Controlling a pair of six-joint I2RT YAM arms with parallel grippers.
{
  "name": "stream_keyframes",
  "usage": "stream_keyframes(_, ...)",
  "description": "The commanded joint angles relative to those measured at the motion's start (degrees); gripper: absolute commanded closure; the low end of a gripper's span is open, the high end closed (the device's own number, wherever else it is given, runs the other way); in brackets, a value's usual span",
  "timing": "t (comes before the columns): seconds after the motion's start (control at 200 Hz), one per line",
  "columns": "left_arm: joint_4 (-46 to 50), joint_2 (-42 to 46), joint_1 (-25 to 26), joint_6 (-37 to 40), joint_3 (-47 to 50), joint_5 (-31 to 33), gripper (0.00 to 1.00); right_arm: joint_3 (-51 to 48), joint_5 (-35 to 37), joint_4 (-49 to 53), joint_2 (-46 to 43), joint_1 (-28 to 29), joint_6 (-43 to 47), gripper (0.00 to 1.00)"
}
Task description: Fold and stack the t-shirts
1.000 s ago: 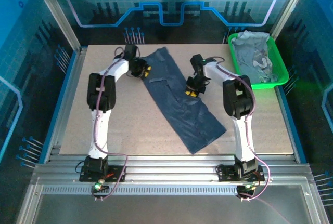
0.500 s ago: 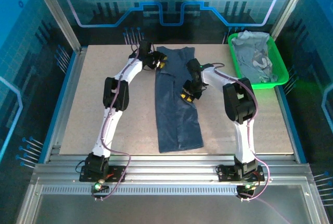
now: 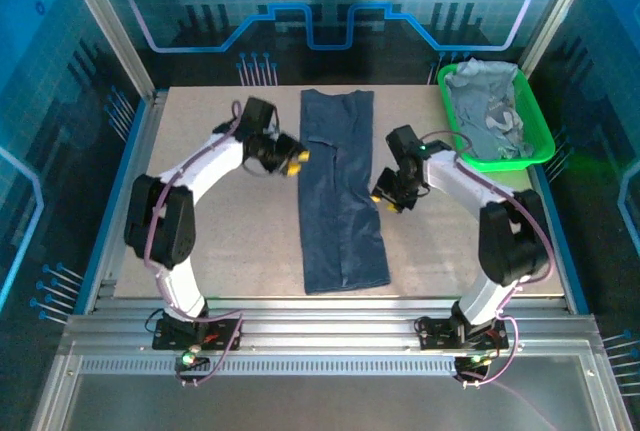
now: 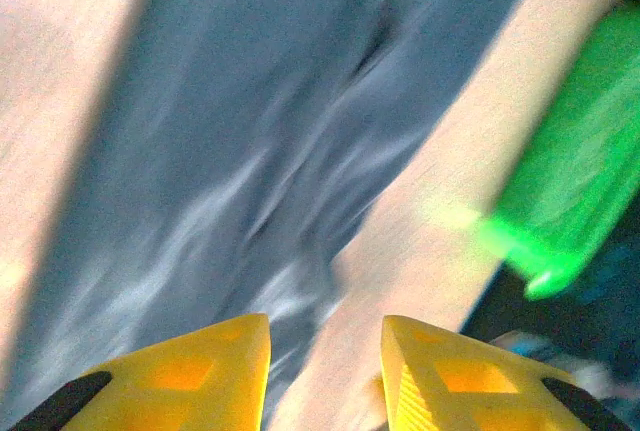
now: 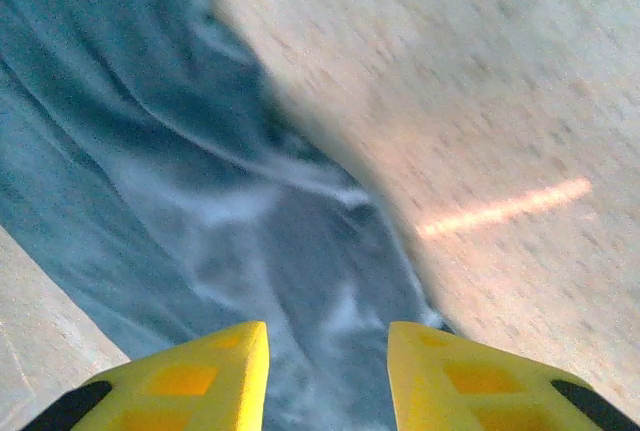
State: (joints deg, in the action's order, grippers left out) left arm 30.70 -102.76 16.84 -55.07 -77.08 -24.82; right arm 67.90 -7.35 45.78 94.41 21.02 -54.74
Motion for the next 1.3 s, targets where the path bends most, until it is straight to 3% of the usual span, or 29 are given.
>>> stream_keyframes(0.0, 16.99, 5.18, 4.02, 14.53, 11.34, -6.96, 0.64, -4.71, -0.10, 7.06, -7.14, 2.30, 7.61, 0.61)
stream_keyframes(0.105, 20.25, 10.13, 10.84, 19.20, 19.88, -10.55, 0.61, -11.10, -0.39, 10.43, -13.20, 5.21, 10.63, 0.55)
stream_keyframes(0.305, 8.76, 11.34, 21.29, 9.19, 28.27, -12.85, 0.56, -23.15, -4.14, 8.79, -19.88, 8.52, 9.38, 0.53)
stream_keyframes(0.375, 4.79, 10.20, 23.05, 5.19, 29.14, -12.45, 0.56, -25.44, -4.68, 7.95, -21.20, 8.95, 8.87, 0.53)
stream_keyframes(0.495, 8.08, 7.50, 25.71, 5.16, 27.83, -7.49, 0.57, -27.17, -4.46, 8.16, -22.71, 9.22, 8.56, 0.53)
stream_keyframes(0.77, 4.85, 5.09, 25.83, 3.32, 28.60, -3.16, 0.59, -28.42, -5.23, 6.51, -23.62, 9.30, 8.64, 0.51)
stream_keyframes(0.885, 4.24, 2.71, 26.24, 2.64, 26.38, -1.36, 0.66, -28.35, -5.30, 6.04, -23.36, 9.31, 8.60, 0.51)
stream_keyframes(1.105, 3.90, 3.14, 26.37, 1.31, 25.85, 1.07, 0.94, -28.65, -6.34, 3.76, -22.13, 9.49, 7.25, 0.50)
stream_keyframes(1.296, 5.90, 6.72, 26.36, 1.83, 27.81, 0.64, 1.00, -29.04, -9.77, -1.62, -18.96, 11.50, 2.05, 0.49)
